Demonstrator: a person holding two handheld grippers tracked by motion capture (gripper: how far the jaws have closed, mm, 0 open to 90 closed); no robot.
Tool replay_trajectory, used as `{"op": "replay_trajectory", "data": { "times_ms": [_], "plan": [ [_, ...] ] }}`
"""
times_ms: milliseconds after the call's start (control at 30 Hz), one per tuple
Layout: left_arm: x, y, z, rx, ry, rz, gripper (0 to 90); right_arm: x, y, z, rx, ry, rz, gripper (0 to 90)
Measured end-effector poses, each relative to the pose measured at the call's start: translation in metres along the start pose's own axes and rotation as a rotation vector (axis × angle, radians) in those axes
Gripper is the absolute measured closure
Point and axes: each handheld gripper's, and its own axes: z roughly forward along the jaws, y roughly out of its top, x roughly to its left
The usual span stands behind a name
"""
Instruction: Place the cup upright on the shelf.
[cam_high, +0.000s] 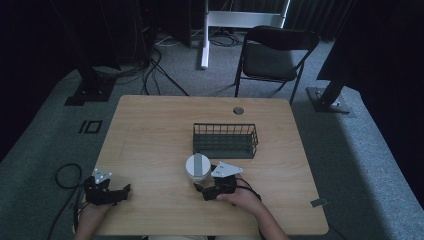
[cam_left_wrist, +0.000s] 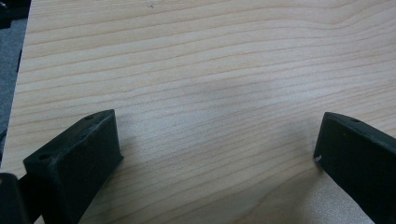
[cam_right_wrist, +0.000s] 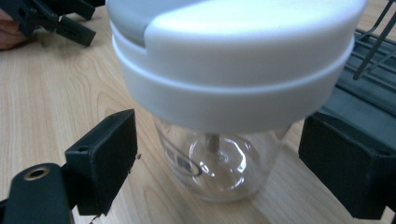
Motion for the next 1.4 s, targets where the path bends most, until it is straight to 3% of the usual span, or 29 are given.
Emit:
{"op": "replay_trajectory", "data": {
  "times_ms": [400,1100,1300,1400],
  "plan": [
    [0.000,0.000,0.000,0.000,0.000,0.000,0.6,0.003,0.001,0.009,-0.039,-0.023,0.033,13.7],
    [0.000,0.000,0.000,0.000,0.000,0.000,0.6,0.004,0.004,0.017,-0.055,-0.039,0.073,14.9],
    [0.000,0.000,0.000,0.000,0.000,0.000,0.6,0.005,0.004,0.019,-0.058,-0.053,0.060,16.5],
    [0.000,0.000,0.000,0.000,0.000,0.000,0.6,0.007,0.004,0.019,-0.069,-0.067,0.021,17.7]
  ]
}}
